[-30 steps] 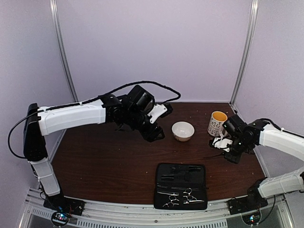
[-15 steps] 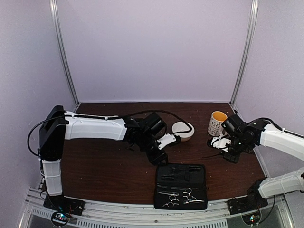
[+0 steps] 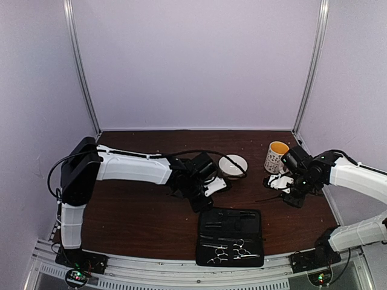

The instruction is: Sort the hair-cutting tools

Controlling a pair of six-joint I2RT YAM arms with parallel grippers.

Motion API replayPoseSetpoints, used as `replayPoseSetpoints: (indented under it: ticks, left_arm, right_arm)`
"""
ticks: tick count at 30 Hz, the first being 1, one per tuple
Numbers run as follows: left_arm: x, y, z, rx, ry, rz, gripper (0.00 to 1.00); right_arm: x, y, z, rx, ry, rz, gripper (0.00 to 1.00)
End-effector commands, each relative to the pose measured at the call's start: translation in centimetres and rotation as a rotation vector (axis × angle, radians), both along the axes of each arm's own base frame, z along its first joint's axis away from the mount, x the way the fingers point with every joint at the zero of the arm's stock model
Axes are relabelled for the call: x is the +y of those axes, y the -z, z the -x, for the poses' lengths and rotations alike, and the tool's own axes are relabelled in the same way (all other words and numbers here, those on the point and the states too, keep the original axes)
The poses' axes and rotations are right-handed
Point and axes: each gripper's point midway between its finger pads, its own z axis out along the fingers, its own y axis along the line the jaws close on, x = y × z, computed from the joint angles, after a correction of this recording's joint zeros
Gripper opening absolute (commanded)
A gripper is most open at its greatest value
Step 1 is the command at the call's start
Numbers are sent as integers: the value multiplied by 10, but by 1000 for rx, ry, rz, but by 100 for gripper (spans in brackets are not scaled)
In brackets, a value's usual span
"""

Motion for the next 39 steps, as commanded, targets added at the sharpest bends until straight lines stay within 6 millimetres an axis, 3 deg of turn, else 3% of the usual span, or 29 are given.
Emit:
replayPoseSetpoints:
  ticks: [1,6,17,23,26,30,34,37,39]
  left_arm:
    - [-11,-12,-10,-57,-13,33,16]
    - [-3,-22,-12,-89,-33,40,0]
    - [59,-14,-35,-134,-225,-17,0]
    - [53,-9,-30,-90,-220,5,0]
    - [58,-16,-29,-95,-242,0,24]
    - [76,-42,-26,-113,-322,42,42]
    - [102,-53,-11,-64,-430,76,46]
    - [116,-40,11,55,-489,89,43]
    - [124,-26,26,134,-532,89,34]
  right_arm:
    - [4,-1,-1,-3,5,-18,0]
    - [8,-3,-2,4,-9,-23,0]
    - [46,6,-6,46,-155,27,0]
    - [67,14,-11,54,-226,84,0]
    - [74,18,-15,55,-232,108,0]
    - [83,22,-18,82,-237,127,0]
    - [91,26,-17,86,-249,159,0]
    - [95,28,-19,81,-248,193,0]
    - [96,29,-23,68,-243,225,0]
